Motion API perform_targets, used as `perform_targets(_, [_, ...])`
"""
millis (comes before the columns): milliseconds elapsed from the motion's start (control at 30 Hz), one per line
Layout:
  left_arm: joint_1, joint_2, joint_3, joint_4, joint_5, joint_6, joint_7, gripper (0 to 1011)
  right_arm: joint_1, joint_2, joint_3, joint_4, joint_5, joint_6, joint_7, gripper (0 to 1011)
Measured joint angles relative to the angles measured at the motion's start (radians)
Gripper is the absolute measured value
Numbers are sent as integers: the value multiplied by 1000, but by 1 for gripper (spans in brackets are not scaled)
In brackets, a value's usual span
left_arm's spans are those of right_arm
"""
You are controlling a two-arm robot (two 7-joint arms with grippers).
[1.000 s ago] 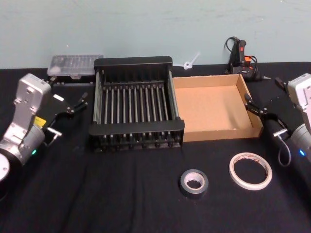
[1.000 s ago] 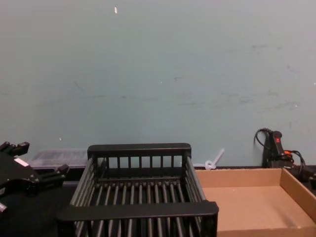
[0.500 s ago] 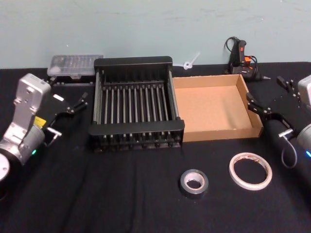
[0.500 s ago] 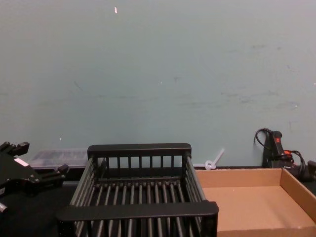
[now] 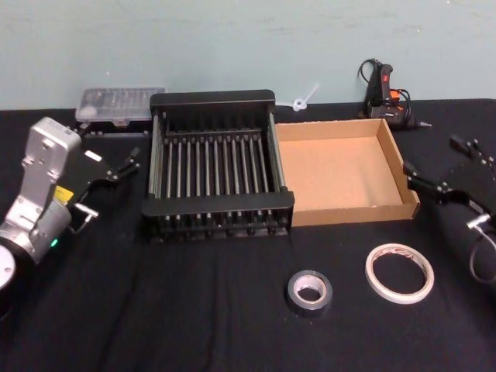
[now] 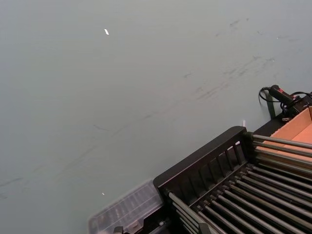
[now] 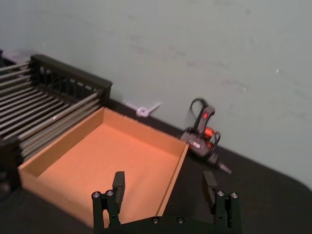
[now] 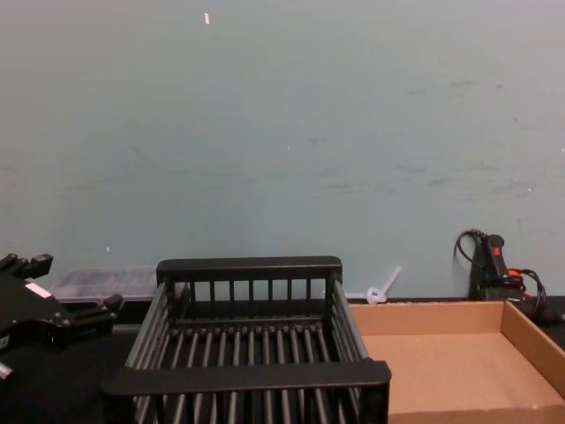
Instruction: Pick up the white tape and place it into the black box , Pick up the silver tape and place it into the brown box.
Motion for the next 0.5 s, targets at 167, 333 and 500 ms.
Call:
perform_targets(167, [0, 0, 0, 0, 0, 0, 0, 1001, -55, 29, 36, -58, 37, 73, 21, 1002])
perform_targets(333, [0, 0, 0, 0, 0, 0, 0, 1001, -97, 51, 57, -95, 47, 117, 35, 1002])
perform_targets(500, [0, 0, 0, 0, 0, 0, 0, 1001, -139, 75, 76, -125, 54, 164, 56, 1002])
